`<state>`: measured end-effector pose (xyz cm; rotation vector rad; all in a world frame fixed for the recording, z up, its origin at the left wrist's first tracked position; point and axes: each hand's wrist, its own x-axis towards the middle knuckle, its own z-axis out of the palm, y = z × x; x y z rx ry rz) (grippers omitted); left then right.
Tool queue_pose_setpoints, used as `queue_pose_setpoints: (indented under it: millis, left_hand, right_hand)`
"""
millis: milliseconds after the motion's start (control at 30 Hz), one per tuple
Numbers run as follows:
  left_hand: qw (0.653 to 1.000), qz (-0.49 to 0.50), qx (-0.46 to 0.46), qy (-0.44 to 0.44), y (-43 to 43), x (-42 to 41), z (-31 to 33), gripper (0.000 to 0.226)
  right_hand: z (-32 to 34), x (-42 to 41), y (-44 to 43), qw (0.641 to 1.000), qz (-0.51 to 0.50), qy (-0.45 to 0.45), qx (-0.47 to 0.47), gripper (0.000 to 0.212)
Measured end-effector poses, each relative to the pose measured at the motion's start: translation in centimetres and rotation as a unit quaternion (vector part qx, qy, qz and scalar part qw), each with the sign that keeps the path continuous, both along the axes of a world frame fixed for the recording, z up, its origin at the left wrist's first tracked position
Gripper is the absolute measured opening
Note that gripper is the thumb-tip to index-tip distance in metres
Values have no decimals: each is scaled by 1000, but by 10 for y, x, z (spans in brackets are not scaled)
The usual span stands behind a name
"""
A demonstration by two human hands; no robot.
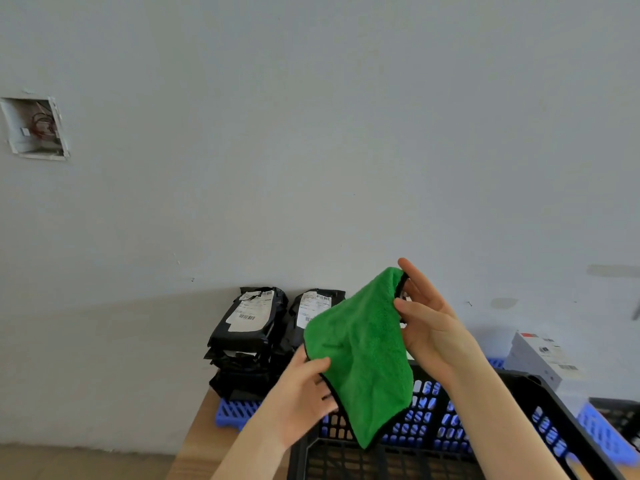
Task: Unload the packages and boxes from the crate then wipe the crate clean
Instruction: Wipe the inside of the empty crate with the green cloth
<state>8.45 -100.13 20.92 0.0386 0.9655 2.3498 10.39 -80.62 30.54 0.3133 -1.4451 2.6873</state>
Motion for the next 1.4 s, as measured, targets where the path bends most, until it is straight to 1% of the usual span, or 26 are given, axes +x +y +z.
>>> queue_pose_setpoints:
  millis: [67, 133, 167, 233, 300, 333, 400, 467, 533, 567, 633, 667, 700, 733, 767, 800, 833, 867, 900, 967, 1100, 1167, 1200, 1267, 1333, 1400]
  left_hand:
    - [994, 86, -69, 19, -5, -8, 6, 75]
    - [980, 160, -111, 31, -14, -16, 12, 86]
    - [974, 184, -127, 48, -17, -19, 16, 86]
    - [961, 202, -159, 104, -24, -24, 25, 70]
    - [947, 175, -210, 172, -30, -29, 34, 57]
    - [935, 154, -244, 206, -33, -31, 39, 58]
    - [897, 120, -331, 268, -37, -35, 46, 66]
    - [836, 113, -430, 323, -38, -38, 53, 67]
    - [773, 137, -498, 367, -38, -44, 55, 58]
    - [753, 156, -513, 382, -39, -48, 55, 49]
    - [727, 185, -529, 395, -40, -56, 55, 28]
    - [720, 195, -537, 393, -40, -58, 56, 23]
    - [717, 202, -544, 387, -40, -59, 57, 20]
    - [720, 202, -545, 380, -40, -59, 59, 18]
    - [733, 196, -535, 372, -41, -60, 60, 15]
    - [756, 183, -514, 360, -41, -60, 61, 14]
    - [786, 169, -487, 341, -40, -60, 62, 15]
    - [813, 161, -460, 318, -39, -59, 63, 16]
    - [831, 163, -441, 295, -37, -59, 62, 18]
    - [848, 181, -420, 268, -32, -59, 58, 20]
    - [864, 200, -391, 248, -23, -53, 55, 27]
    - [871, 181, -377, 258, -20, -49, 55, 33]
    - [874, 165, -372, 265, -19, -48, 55, 34]
    - [884, 133, -363, 261, -14, -43, 59, 30]
    - [908, 110, -325, 242, -7, -37, 63, 23]
    - [936, 77, -259, 227, 1, -33, 65, 25]
  right_hand:
    - [-3, 1, 12, 1000, -22, -10, 16, 62]
    - [-6, 1, 24, 998, -43, -24, 43, 60]
    - [-7, 1, 29, 996, -52, -33, 65, 59]
    - [-10, 2, 36, 987, -74, -48, 133, 58]
    - [-12, 0, 41, 962, -112, -58, 242, 58]
    - [-13, -2, 43, 941, -136, -60, 304, 58]
    - [-13, -6, 46, 880, -186, -61, 432, 55]
    - [-12, -10, 47, 806, -221, -56, 547, 46]
    - [-14, -14, 48, 749, -234, -42, 618, 31]
    - [-15, -15, 47, 731, -236, -37, 639, 23]
    - [-19, -18, 50, 704, -246, -38, 665, 12]
    - [-22, -20, 52, 710, -248, -45, 658, 9]
    - [-24, -22, 54, 734, -241, -60, 633, 6]
    - [-26, -23, 55, 772, -229, -80, 587, 3]
    - [-25, -22, 54, 813, -212, -108, 531, 2]
    - [-25, -22, 52, 849, -196, -136, 471, 1]
    - [-26, -21, 50, 874, -188, -160, 418, 4]
    - [-29, -21, 48, 888, -189, -178, 379, 9]
    - [-32, -21, 46, 894, -196, -189, 355, 13]
    - [-37, -23, 39, 889, -235, -194, 343, 18]
    - [-41, -23, 25, 839, -321, -164, 409, 24]
    - [-37, -19, 15, 825, -346, -134, 426, 26]
    - [-34, -16, 9, 830, -348, -118, 421, 23]
    - [-27, -10, -6, 857, -322, -84, 393, 13]
    - [-22, -4, -21, 901, -254, -61, 346, 9]
    - [-19, 0, -36, 937, -159, -49, 307, 17]
